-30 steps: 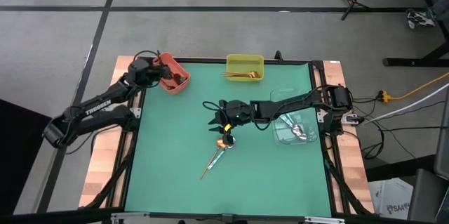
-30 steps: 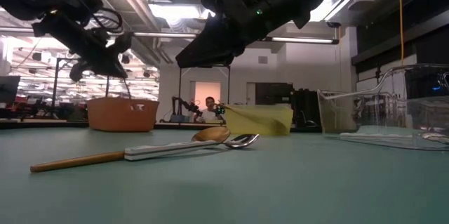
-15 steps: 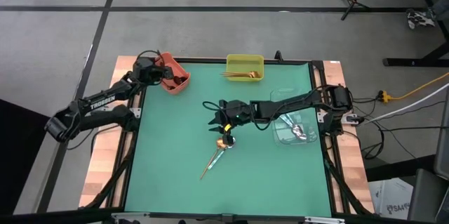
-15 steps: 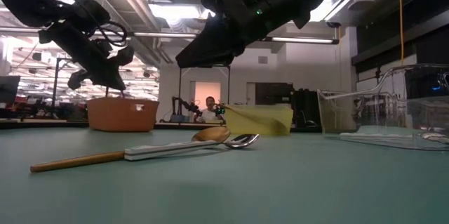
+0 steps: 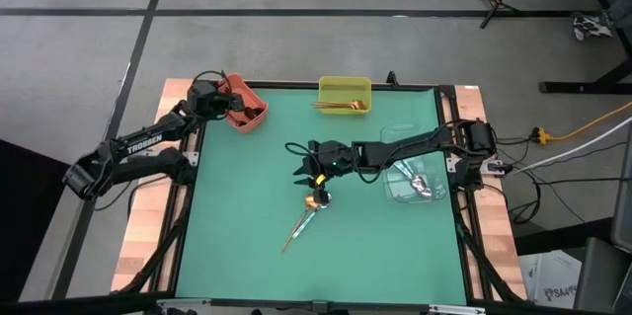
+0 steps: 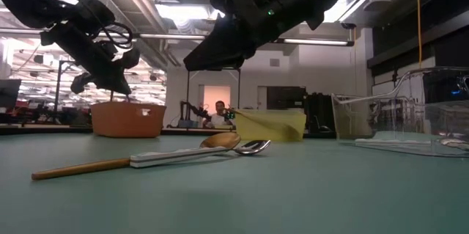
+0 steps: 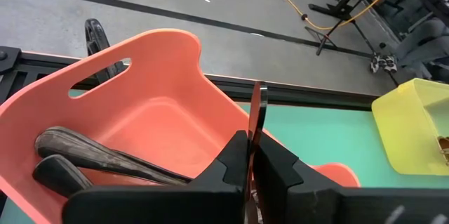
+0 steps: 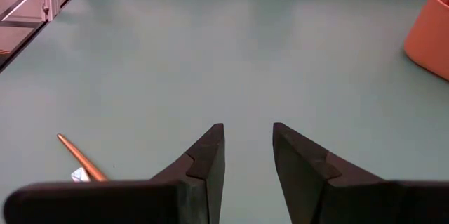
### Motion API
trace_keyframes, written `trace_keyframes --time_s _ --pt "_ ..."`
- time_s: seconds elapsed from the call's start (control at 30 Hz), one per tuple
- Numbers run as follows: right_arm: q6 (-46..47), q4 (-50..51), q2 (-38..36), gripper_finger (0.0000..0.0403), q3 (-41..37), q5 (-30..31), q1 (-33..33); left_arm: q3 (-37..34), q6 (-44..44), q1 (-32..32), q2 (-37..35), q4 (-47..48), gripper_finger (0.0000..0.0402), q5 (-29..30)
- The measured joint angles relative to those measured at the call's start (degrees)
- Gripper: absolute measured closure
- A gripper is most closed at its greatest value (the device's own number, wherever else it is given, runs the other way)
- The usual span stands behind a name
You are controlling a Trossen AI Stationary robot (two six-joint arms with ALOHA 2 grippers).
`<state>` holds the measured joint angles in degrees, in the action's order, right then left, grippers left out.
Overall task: Sort silverware by color (type)
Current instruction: Put the black spoon into the orange bin
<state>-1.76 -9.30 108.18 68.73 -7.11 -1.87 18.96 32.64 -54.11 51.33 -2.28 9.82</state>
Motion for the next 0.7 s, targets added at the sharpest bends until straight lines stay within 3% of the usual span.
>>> trace_keyframes --time_s 0.17,0.7 --pt "0.0 0.0 0.0 0.029 0.0 0.0 0.0 0.0 -0.15 0.0 0.02 0.15 0.0389 0.04" --pt "-0.01 0.0 0.0 0.029 0.0 0.0 -0.02 0.0 -0.31 0.04 0.09 0.36 0.0321 -0.15"
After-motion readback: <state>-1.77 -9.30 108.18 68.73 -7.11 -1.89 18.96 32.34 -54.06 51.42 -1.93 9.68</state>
